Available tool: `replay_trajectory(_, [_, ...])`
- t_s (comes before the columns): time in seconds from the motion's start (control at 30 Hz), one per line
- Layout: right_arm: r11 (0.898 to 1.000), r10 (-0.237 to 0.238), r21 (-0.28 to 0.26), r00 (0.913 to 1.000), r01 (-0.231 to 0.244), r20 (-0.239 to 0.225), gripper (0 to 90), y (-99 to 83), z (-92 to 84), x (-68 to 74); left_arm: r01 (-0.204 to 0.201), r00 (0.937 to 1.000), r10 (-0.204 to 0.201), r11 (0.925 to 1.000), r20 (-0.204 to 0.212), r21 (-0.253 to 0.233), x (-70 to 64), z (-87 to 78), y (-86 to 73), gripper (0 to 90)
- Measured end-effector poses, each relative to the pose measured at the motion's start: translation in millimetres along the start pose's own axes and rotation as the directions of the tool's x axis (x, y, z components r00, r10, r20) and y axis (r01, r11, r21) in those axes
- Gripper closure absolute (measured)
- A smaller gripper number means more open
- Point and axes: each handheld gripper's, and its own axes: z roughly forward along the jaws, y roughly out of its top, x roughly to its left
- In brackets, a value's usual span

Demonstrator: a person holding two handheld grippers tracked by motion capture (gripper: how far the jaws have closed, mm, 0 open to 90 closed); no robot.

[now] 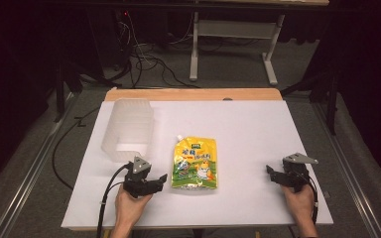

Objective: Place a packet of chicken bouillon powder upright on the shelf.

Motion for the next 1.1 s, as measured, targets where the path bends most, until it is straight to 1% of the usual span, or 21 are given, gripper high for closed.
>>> replay_trajectory(0.03, [1.0, -0.001, -0.001, 1.0, 0.001, 0.001, 30.5, 0.0, 0.0, 0.1, 0.031, 0.9994, -0.031, 0.9995, 0.012, 0.005, -1.7, -0.5, 4.4, 33.8])
replay_trajectory(0.07, [1.0, -0.002, -0.001, 1.0, 0.002, 0.001, 30.4, 0.0, 0.0, 0.1, 0.035, 0.9992, -0.035, 0.9993, 0.017, 0.011, -3.3, -0.3, 6.6, 34.9])
replay_trajectory(0.17, [1.0, 0.003, 0.0, 1.0, -0.003, -0.003, 30.4, 0.0, 0.2, -0.5, 0.009, 1.0, -0.009, 0.9996, 0.002, 0.026, -10.4, 2.6, 14.5, 36.5])
replay_trajectory(0.3, [1.0, -0.007, -0.004, 1.0, 0.007, 0.003, 30.5, -0.1, 0.1, 0.2, 0.026, 0.9995, -0.026, 0.9993, 0.019, 0.027, -15.7, 8.6, 24.9, 36.5])
replay_trajectory(0.37, [1.0, -0.006, -0.003, 1.0, 0.006, 0.002, 30.4, -0.1, 0.1, 0.1, 0.05, 0.9982, -0.051, 0.9984, 0.03, 0.026, -17.1, 11.6, 30.4, 37.2])
replay_trajectory(0.47, [1.0, -0.007, -0.004, 1.0, 0.007, 0.003, 30.5, -0.1, 0.1, 0.1, 0.076, 0.9959, -0.077, 0.9967, 0.047, 0.028, -17.5, 14.1, 37.4, 38.9])
replay_trajectory(0.5, [1.0, -0.007, -0.004, 1.0, 0.007, 0.003, 30.5, -0.1, 0.1, 0.2, 0.084, 0.9949, -0.086, 0.9961, 0.053, 0.024, -16.7, 17.1, 42.8, 38.9])
replay_trajectory(0.53, [1.0, -0.007, -0.004, 1.0, 0.007, 0.003, 30.5, -0.1, 0.1, 0.2, 0.084, 0.9949, -0.086, 0.9961, 0.053, 0.024, -16.7, 17.1, 42.8, 38.7])
replay_trajectory(0.6, [1.0, -0.007, -0.004, 1.0, 0.007, 0.003, 30.5, -0.1, 0.1, 0.2, 0.095, 0.9936, -0.097, 0.9949, 0.058, 0.033, -15.7, 20.2, 48.3, 38.4])
replay_trajectory(0.67, [1.0, -0.007, -0.004, 1.0, 0.007, 0.003, 30.4, -0.1, 0.1, 0.2, 0.114, 0.9919, -0.117, 0.9921, 0.049, 0.052, -15.8, 23.9, 53.4, 37.0])
replay_trajectory(0.73, [1.0, -0.007, -0.004, 1.0, 0.007, 0.003, 30.5, -0.2, 0.1, 0.3, 0.121, 0.9912, -0.124, 0.9909, 0.048, 0.061, -15.7, 27.6, 58.3, 36.7])
replay_trajectory(0.8, [1.0, -0.009, -0.005, 0.9999, 0.009, 0.006, 30.5, -0.2, 0.0, 0.5, 0.143, 0.9876, -0.147, 0.9878, 0.057, 0.062, -14.5, 31.2, 62.3, 36.1])
replay_trajectory(0.87, [1.0, -0.008, -0.008, 0.9999, 0.008, 0.007, 30.5, -0.3, 0.1, 0.8, 0.159, 0.986, -0.161, 0.9853, 0.042, 0.063, -13.2, 34.9, 66.1, 37.2])
replay_trajectory(0.93, [1.0, -0.01, -0.005, 0.9999, 0.01, 0.009, 30.5, -0.2, -0.1, 0.9, 0.172, 0.9833, -0.176, 0.9825, 0.047, 0.071, -11.4, 38.2, 70.5, 37.1])
replay_trajectory(1.0, [1.0, -0.008, -0.008, 0.9999, 0.008, 0.007, 30.5, -0.3, 0.1, 0.8, 0.172, 0.9835, -0.176, 0.9816, 0.043, 0.083, -11.2, 42.9, 75.2, 37.2])
replay_trajectory(1.03, [1.0, -0.011, -0.006, 0.9999, 0.011, 0.005, 30.5, -0.1, 0.0, 0.2, 0.178, 0.9825, -0.182, 0.9792, 0.039, 0.098, -11.0, 46.7, 77.5, 37.2])
replay_trajectory(1.1, [1.0, -0.009, -0.005, 0.9999, 0.009, 0.006, 30.4, -0.2, -0.1, 0.5, 0.181, 0.9823, -0.185, 0.977, 0.027, 0.112, -10.0, 52.6, 79.9, 37.1])
